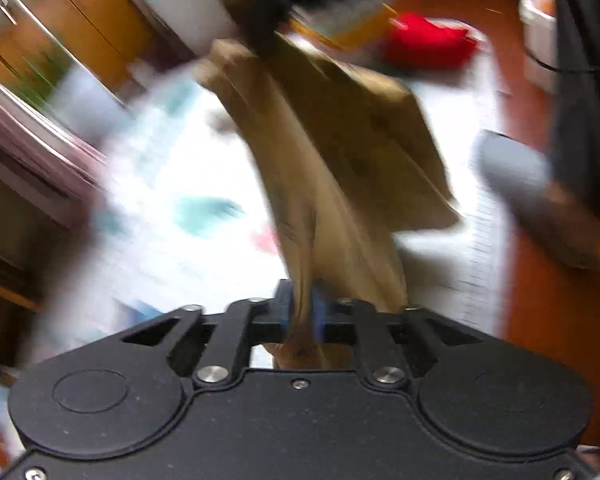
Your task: Fold clothes
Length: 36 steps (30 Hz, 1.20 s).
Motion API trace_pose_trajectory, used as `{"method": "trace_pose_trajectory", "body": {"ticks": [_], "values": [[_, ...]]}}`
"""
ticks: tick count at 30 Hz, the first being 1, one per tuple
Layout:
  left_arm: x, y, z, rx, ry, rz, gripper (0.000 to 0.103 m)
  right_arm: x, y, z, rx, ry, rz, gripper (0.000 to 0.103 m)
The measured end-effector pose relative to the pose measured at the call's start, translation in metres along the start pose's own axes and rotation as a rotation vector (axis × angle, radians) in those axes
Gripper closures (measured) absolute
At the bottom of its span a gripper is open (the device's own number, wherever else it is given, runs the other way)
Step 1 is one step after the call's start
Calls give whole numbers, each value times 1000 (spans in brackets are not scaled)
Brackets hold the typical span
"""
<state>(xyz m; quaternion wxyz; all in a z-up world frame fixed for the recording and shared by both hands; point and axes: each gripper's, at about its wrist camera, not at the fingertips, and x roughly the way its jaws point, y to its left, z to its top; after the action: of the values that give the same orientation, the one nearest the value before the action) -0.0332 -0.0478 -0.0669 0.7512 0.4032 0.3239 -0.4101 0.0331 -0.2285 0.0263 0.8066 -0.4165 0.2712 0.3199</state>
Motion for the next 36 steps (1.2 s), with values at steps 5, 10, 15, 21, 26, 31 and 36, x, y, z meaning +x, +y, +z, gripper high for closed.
{"method": "trace_pose_trajectory", "body": {"ticks": [5, 10, 15, 21, 26, 31, 36], "values": [[17, -3, -18, -164, 41, -169, 47, 9, 22, 1, -88, 6, 16, 95], [28, 6, -30, -324, 57, -223, 48, -2, 22, 1, -72, -15, 2, 95], [43, 2, -32, -555, 19, -326, 48, -13, 11, -1, -34, -39, -23, 95], [54, -12, -23, -727, -47, -374, 48, -24, -2, 5, 21, -90, -55, 101], [72, -32, -17, -765, -19, -368, 48, -25, -10, 9, 35, -90, -64, 101], [90, -49, -25, -745, 65, -364, 48, -5, -9, -4, 30, -20, 21, 100], [106, -51, -35, -766, 113, -294, 48, 20, 9, -11, -44, 50, 149, 99]]}}
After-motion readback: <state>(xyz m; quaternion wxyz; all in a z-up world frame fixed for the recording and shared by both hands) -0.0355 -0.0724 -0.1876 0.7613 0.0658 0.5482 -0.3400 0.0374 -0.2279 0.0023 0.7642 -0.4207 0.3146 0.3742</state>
